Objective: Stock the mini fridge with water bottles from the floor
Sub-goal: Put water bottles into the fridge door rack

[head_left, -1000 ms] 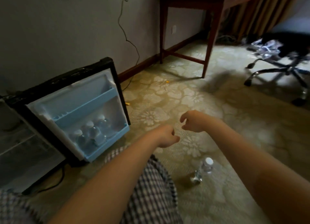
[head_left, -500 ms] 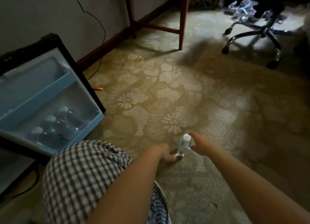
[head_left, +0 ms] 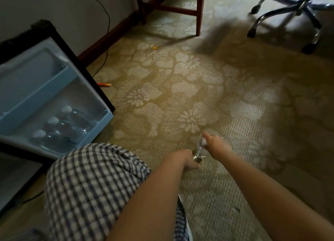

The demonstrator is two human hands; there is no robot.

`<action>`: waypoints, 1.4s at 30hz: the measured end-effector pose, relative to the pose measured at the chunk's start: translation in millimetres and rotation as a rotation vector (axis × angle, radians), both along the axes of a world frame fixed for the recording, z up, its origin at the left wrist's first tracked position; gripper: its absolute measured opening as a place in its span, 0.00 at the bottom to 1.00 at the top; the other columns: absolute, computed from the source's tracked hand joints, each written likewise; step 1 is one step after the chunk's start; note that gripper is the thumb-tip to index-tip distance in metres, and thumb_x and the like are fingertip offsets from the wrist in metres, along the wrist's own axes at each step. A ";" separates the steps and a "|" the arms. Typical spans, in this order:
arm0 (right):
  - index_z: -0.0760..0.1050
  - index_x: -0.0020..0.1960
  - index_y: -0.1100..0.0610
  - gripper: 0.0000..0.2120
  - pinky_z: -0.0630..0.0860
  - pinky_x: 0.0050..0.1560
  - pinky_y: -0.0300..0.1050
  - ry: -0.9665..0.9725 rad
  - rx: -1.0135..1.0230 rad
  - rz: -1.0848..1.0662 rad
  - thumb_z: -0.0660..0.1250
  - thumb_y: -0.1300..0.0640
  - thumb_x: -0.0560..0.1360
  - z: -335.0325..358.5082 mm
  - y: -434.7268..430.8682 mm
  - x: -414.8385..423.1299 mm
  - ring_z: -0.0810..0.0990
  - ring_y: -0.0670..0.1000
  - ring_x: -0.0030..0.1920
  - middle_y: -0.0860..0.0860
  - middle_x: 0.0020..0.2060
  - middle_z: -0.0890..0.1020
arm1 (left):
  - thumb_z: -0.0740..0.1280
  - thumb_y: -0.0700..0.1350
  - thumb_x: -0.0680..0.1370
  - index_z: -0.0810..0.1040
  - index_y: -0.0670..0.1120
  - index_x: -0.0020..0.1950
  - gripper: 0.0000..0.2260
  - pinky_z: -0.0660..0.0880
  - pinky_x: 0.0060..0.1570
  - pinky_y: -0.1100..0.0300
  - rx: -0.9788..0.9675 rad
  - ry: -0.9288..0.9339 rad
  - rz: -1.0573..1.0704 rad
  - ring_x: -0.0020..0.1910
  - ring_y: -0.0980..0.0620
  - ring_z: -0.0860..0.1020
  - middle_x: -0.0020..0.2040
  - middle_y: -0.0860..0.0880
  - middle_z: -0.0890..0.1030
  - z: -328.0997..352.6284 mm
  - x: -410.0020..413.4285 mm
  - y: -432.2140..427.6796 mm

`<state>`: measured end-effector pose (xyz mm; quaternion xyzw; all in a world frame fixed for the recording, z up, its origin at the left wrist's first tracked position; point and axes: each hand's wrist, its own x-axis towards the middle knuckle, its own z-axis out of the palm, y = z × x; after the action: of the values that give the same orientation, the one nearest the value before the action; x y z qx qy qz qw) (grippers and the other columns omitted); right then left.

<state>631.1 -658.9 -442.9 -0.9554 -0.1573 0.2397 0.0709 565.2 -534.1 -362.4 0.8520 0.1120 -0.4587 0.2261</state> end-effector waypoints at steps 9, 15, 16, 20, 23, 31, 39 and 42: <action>0.69 0.63 0.58 0.20 0.73 0.43 0.45 -0.102 0.304 -0.056 0.65 0.49 0.76 70.7 14.4 -1.0 0.80 0.56 0.50 0.57 0.51 0.81 | 0.66 0.49 0.77 0.58 0.40 0.74 0.31 0.66 0.66 0.51 -0.013 -0.179 0.088 0.70 0.42 0.67 0.72 0.41 0.66 26.2 -11.0 11.4; 0.70 0.48 0.55 0.11 0.66 0.36 0.42 -0.236 0.531 0.035 0.66 0.48 0.75 147.0 50.2 -0.8 0.76 0.52 0.41 0.50 0.39 0.76 | 0.67 0.47 0.76 0.64 0.42 0.71 0.26 0.70 0.60 0.54 -0.083 -0.417 0.117 0.64 0.43 0.73 0.67 0.43 0.73 89.3 -12.4 37.1; 0.71 0.49 0.56 0.12 0.66 0.37 0.43 -0.262 0.559 0.051 0.66 0.48 0.75 159.4 57.6 0.3 0.76 0.53 0.41 0.50 0.39 0.76 | 0.68 0.47 0.76 0.64 0.43 0.71 0.26 0.69 0.60 0.54 -0.094 -0.448 0.134 0.65 0.44 0.72 0.68 0.43 0.72 99.4 -13.8 47.2; 0.69 0.47 0.53 0.12 0.61 0.30 0.40 -0.376 0.646 0.123 0.65 0.46 0.75 205.9 94.5 -0.5 0.71 0.47 0.35 0.45 0.33 0.71 | 0.69 0.51 0.74 0.56 0.46 0.75 0.35 0.67 0.66 0.54 -0.154 -0.508 0.230 0.71 0.47 0.67 0.73 0.45 0.65 133.4 -25.3 95.2; 0.69 0.45 0.53 0.13 0.62 0.30 0.38 -0.453 0.739 0.171 0.65 0.44 0.74 235.5 129.5 -6.2 0.70 0.46 0.33 0.44 0.32 0.70 | 0.69 0.51 0.74 0.52 0.47 0.76 0.37 0.64 0.69 0.56 -0.202 -0.575 0.289 0.74 0.50 0.62 0.76 0.47 0.61 154.1 -36.1 130.7; 0.69 0.38 0.56 0.19 0.62 0.35 0.43 -0.602 0.843 0.271 0.68 0.41 0.70 274.9 224.7 -27.2 0.71 0.49 0.35 0.47 0.30 0.71 | 0.69 0.48 0.74 0.55 0.50 0.75 0.33 0.66 0.65 0.59 -0.282 -0.783 0.480 0.71 0.50 0.66 0.71 0.50 0.67 172.2 -61.6 210.1; 0.67 0.34 0.53 0.21 0.59 0.28 0.41 -0.519 0.814 0.326 0.67 0.36 0.69 276.0 308.9 -55.3 0.72 0.50 0.34 0.45 0.27 0.68 | 0.72 0.61 0.64 0.61 0.49 0.71 0.40 0.72 0.62 0.48 -0.178 -1.059 0.753 0.64 0.48 0.72 0.66 0.48 0.72 152.7 -80.5 259.1; 0.65 0.33 0.52 0.22 0.61 0.30 0.43 -0.480 0.806 0.351 0.68 0.36 0.68 268.3 330.5 -61.6 0.74 0.50 0.35 0.45 0.27 0.69 | 0.72 0.63 0.62 0.68 0.47 0.67 0.38 0.74 0.58 0.44 -0.110 -1.033 0.827 0.60 0.44 0.76 0.61 0.45 0.78 141.8 -79.3 280.4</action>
<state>569.6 -328.3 -174.7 -0.8394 -0.4078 -0.0585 0.3546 485.9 -253.7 -220.6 0.8363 0.2835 0.1282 0.4514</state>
